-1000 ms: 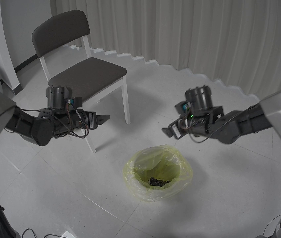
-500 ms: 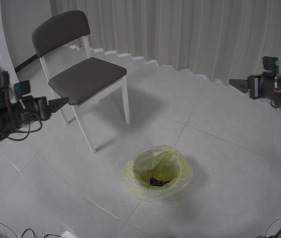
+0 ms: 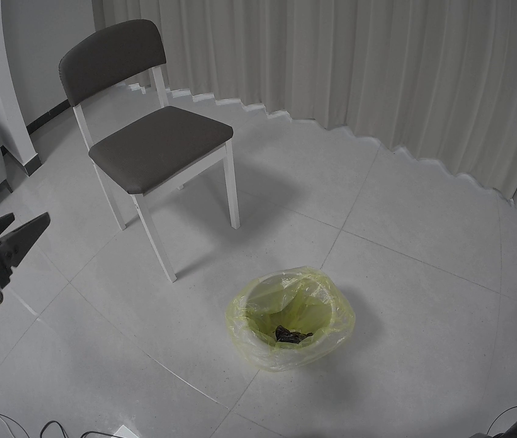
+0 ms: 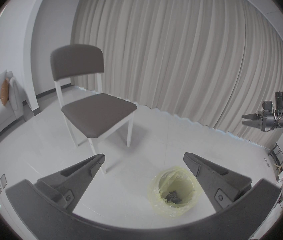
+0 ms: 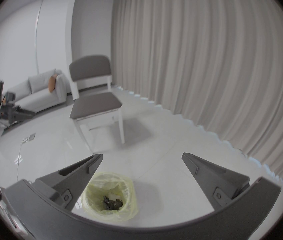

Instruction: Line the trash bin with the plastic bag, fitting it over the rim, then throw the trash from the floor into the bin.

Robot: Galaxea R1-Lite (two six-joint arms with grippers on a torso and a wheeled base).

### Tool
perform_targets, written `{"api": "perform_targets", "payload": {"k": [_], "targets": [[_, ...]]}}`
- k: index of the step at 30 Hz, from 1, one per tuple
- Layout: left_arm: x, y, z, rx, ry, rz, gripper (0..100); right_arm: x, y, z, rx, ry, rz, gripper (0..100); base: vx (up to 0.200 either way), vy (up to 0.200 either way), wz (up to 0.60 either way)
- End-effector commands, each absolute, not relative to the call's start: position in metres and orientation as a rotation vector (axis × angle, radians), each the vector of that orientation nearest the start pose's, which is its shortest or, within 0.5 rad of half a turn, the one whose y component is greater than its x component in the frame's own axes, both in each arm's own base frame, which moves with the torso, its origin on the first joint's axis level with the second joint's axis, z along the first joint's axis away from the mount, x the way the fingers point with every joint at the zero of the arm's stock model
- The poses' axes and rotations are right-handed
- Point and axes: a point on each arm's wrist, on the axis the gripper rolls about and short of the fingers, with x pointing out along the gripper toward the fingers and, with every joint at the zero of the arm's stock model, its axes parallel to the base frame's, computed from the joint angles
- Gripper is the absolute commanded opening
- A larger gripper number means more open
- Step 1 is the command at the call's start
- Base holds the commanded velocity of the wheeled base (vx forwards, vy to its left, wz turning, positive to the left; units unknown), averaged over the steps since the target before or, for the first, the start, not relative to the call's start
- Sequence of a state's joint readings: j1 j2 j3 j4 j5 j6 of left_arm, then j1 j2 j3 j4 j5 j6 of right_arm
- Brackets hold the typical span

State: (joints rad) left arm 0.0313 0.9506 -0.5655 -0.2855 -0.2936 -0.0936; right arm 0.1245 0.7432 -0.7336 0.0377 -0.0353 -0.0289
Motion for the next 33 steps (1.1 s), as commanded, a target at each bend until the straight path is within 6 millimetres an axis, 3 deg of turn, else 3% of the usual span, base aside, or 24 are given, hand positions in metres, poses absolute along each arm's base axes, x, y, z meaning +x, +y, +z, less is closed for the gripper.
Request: {"api": "perform_targets", "payload": {"k": [1, 7, 9, 10, 12, 15, 16, 22, 28, 31, 33], "targets": [[0.002, -0.007, 0.193, -0.088, -0.035, -0.275, 100, -0.079, 0.001, 0.157, -0.01, -0.082, 0.069, 100, 0.0, 0.0, 0.0], [-0.036, -0.007, 0.151, -0.072, -0.03, -0.325, 100, -0.056, 0.0, 0.124, 0.06, 0.032, -0.01, 100, 0.0, 0.0, 0.0], [-0.038, -0.007, 0.148, -0.071, -0.03, -0.324, 100, -0.052, 0.0, 0.118, 0.058, 0.044, -0.009, 100, 0.0, 0.0, 0.0], [-0.045, -0.007, 0.124, -0.055, -0.011, -0.301, 100, -0.031, 0.0, 0.086, 0.046, 0.066, -0.012, 100, 0.0, 0.0, 0.0], [-0.04, -0.005, 0.104, -0.007, 0.025, -0.225, 100, -0.024, 0.0, 0.084, 0.059, -0.057, 0.008, 100, 0.0, 0.0, 0.0], [-0.03, 0.0, 0.084, 0.072, 0.06, 0.007, 100, -0.024, 0.001, 0.083, 0.041, -0.042, 0.033, 100, 0.0, 0.0, 0.0], [-0.028, 0.001, 0.083, 0.07, 0.033, 0.068, 100, -0.025, 0.001, 0.083, 0.027, -0.029, 0.04, 100, 0.0, 0.0, 0.0], [-0.023, 0.001, 0.08, -0.067, -0.037, 0.065, 100, -0.025, 0.003, 0.083, -0.043, -0.022, 0.113, 100, 0.0, 0.0, 0.0], [-0.023, 0.001, 0.077, -0.009, -0.008, 0.026, 100, -0.023, 0.003, 0.084, -0.07, -0.091, 0.117, 100, 0.0, 0.0, 0.0], [-0.023, 0.0, 0.075, -0.006, 0.002, -0.002, 100, -0.023, 0.001, 0.073, -0.041, 0.038, 0.036, 100, 0.0, 0.0, 0.0], [-0.023, 0.0, 0.075, -0.005, 0.002, -0.002, 100, -0.023, 0.001, 0.076, -0.02, 0.01, 0.042, 100, 0.0, 0.0, 0.0]]}}
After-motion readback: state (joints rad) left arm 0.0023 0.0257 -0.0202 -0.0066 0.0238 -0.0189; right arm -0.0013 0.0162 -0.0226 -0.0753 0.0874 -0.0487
